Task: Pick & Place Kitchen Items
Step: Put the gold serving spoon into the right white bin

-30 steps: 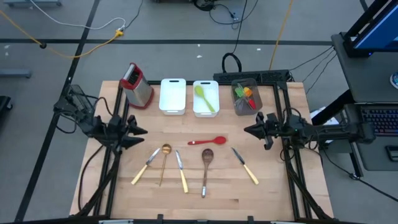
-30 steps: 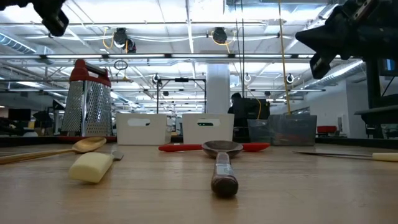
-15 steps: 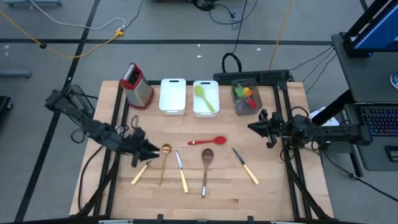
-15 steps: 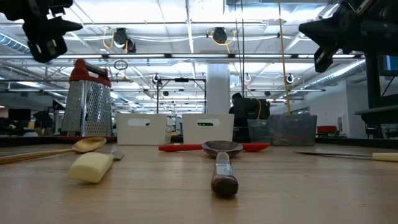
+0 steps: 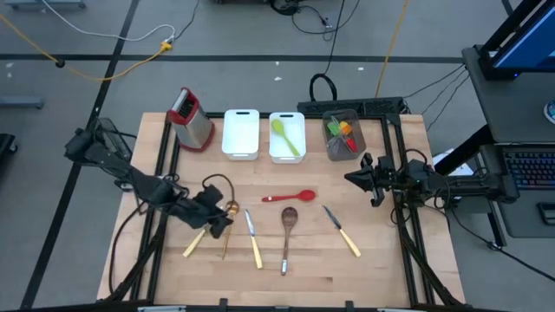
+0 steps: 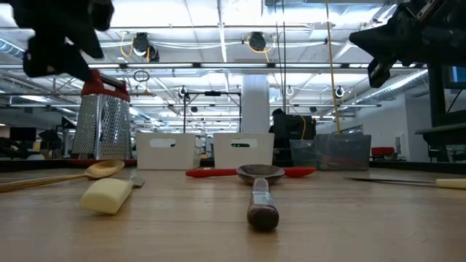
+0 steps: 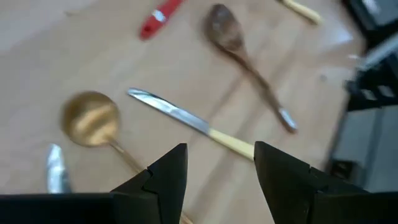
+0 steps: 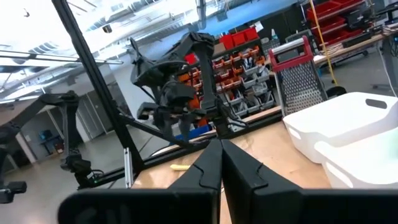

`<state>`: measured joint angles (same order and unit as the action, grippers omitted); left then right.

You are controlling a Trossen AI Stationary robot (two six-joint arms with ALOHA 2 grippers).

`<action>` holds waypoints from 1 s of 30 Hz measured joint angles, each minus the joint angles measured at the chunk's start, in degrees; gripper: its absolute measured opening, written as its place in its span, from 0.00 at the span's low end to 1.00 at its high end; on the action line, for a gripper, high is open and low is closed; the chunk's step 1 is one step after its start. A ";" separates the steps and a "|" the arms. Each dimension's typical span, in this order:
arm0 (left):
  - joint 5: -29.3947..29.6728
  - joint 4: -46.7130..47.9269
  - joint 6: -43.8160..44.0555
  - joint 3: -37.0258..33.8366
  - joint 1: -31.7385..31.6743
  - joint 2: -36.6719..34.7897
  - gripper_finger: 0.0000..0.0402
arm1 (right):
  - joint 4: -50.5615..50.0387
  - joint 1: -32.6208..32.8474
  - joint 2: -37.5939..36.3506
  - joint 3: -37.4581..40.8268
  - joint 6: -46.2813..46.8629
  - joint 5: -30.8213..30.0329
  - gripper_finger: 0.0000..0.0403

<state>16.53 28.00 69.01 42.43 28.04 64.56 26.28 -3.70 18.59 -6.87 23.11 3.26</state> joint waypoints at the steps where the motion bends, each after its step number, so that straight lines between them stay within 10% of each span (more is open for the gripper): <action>1: 0.00 0.40 -0.26 0.10 -1.06 0.80 0.48 | -0.01 0.00 0.00 0.00 0.00 0.07 0.00; 20: -6.19 5.89 -1.59 0.10 -17.17 9.03 0.48 | 0.03 0.00 0.00 -0.01 1.68 5.88 0.00; 30: -8.62 6.57 -16.17 0.08 -17.91 9.50 0.48 | 0.04 0.00 0.00 -0.02 1.73 5.91 0.00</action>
<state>7.91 34.57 52.83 42.50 10.13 74.06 26.31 -3.70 18.59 -6.90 24.84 9.17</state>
